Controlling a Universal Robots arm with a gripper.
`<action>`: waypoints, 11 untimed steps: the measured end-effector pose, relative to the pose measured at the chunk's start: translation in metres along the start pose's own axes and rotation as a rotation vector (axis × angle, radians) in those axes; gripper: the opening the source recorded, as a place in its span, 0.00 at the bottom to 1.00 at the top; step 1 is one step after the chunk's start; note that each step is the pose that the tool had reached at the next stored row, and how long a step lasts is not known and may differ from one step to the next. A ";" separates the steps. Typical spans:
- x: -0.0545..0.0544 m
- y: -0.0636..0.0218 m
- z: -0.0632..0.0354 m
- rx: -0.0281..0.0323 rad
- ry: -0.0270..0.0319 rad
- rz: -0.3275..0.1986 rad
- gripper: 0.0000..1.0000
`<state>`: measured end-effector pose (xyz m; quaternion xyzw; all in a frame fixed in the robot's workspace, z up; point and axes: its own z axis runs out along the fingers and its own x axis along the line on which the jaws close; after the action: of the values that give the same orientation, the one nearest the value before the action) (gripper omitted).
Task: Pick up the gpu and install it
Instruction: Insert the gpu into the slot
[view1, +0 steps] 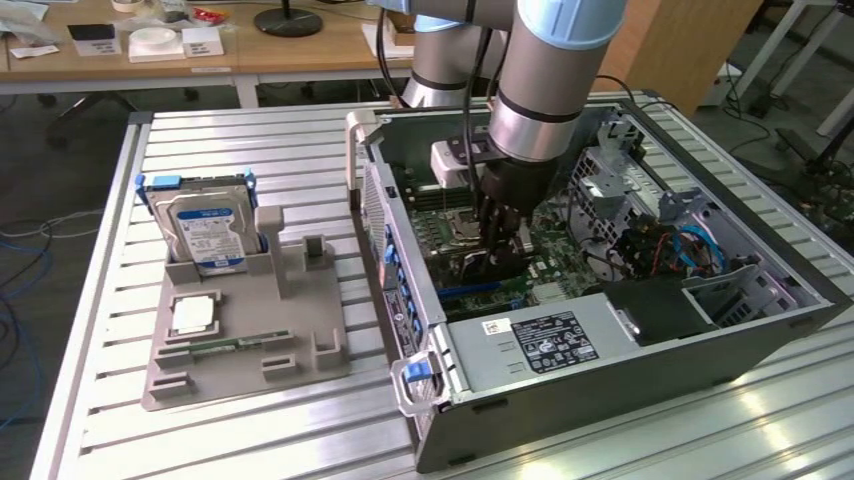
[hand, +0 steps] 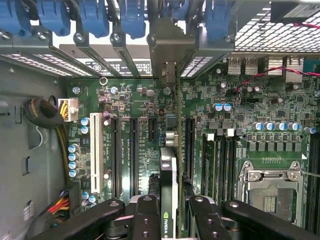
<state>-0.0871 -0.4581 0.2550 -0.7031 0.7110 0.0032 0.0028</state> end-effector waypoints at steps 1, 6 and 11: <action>0.000 0.0000 0.0000 0.0000 0.0001 0.000 0.27; 0.000 0.0000 0.0013 0.0001 -0.0003 0.000 0.27; 0.000 0.0000 0.0023 0.0000 0.0002 0.000 0.27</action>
<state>-0.0871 -0.4581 0.2527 -0.7030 0.7111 0.0031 0.0027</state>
